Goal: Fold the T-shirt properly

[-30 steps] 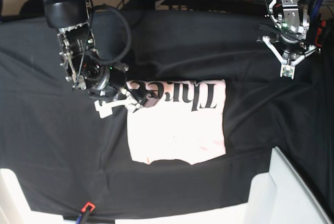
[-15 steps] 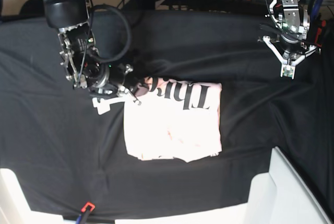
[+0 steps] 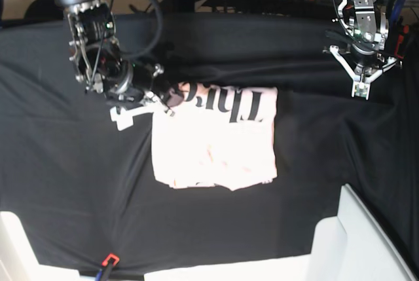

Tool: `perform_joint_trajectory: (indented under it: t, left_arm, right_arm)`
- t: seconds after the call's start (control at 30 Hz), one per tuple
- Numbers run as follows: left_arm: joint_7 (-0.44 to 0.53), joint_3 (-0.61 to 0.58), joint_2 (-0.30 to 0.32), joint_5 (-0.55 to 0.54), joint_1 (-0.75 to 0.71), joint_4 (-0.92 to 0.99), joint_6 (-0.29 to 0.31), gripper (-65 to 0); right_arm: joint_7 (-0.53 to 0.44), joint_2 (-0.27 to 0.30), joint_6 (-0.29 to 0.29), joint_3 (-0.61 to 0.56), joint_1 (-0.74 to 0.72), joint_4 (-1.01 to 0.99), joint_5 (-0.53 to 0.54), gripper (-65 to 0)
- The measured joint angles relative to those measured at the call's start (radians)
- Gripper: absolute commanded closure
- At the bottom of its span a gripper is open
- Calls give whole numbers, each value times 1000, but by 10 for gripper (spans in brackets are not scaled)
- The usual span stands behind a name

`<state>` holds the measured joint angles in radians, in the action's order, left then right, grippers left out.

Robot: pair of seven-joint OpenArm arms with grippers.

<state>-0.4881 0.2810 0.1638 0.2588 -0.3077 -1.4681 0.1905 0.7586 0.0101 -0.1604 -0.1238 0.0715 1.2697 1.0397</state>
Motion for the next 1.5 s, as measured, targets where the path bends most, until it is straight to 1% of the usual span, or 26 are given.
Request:
perform_joint_trajectory:
  t: [0.07,0.13,0.3,0.33,0.4,0.47,0.5,0.53,0.57,0.6,0.67,0.73,0.8,0.87,0.9,0.93,1.0,1.03,1.07,1.17,1.27,1.33,1.37,1.43,1.47,1.5]
  left_arm:
    - [0,0,0,0,0,0,0,-3]
    - [0,0,0,0,0,0,0,-3]
    - [0,0,-1,0,0,-3,0,-3]
    - [0,0,-1,0,0,-3,0,-3]
    - [0,0,0,0,0,-4,0,-3]
    - [0,0,-2,0,0,-4,0,-3]
    - [0,-2,-3,0,0,-4,0,-3]
    - [0,-2,-3,0,0,-4,0,-3]
    - [0,-2,-3,-1,1,-4,0,-3]
    - [-2,-2,-3,-2,4,-4,3,-3]
    - [-5,-2,-6,-1,18,-5,3,-3]
    - [-11,-6,-7,-5,22,-34,4,-3]
    - [-12,-6,-22,-15,16,-113,32,-2]
    - [-21,-6,-47,-71,16,-204,109,0]
    - [-26,-11,-56,-117,16,-254,152,0]
    - [-58,-16,-70,-161,17,-305,179,0]
    - [-164,-37,-88,-211,29,-384,222,0]
    - [-213,-66,-86,-242,40,-406,230,0]
    - [-235,-98,-84,-265,51,-422,229,0]
    - [-237,-205,-87,-353,89,-431,230,0]
    - [-232,-314,-94,-412,124,-413,232,0]
    - [-232,-369,-108,-405,161,-362,230,0]
    - [-229,-386,-115,-391,183,-323,229,0]
    - [-222,-399,-146,-365,210,-240,233,0]
    - [-224,-398,-157,-352,219,-200,230,0]
    - [-227,-397,-163,-335,225,-164,230,0]
  right_arm:
    - [-1,1,1,0,6,6,1,-1]
    - [5,-4,1,26,13,17,1,-1]
    - [60,-2,2,51,8,24,2,-10]
    - [71,-3,2,64,7,24,4,-33]
    - [91,-8,2,84,7,23,4,-120]
    - [148,-13,2,116,7,23,5,-239]
    - [186,-16,1,135,10,23,3,-310]
    - [201,-28,1,163,13,23,3,-366]
    - [219,-39,-5,194,15,23,13,-406]
    - [251,-43,-6,218,15,23,37,-416]
    - [285,-44,-6,244,14,23,104,-409]
    - [298,-41,-6,259,13,24,137,-399]
    - [299,-24,-6,257,15,29,151,-399]
    - [300,-9,-6,257,18,38,151,-398]
    - [298,-8,-6,272,18,40,151,-398]
    - [302,-10,-6,299,18,40,155,-398]
    - [297,-10,-5,352,35,42,163,-398]
    - [296,-10,-6,384,47,42,159,-398]
    - [297,-8,-5,411,58,42,155,-398]
    - [300,-7,-6,472,67,41,145,-398]
    - [304,17,-5,480,53,41,154,-396]
    - [297,21,-5,487,51,41,156,-363]
    - [294,20,-6,488,52,41,156,-332]
    - [303,19,-5,488,58,39,156,-234]
    - [302,19,-5,488,60,39,156,-174]
    - [301,19,-3,488,64,39,160,-100]
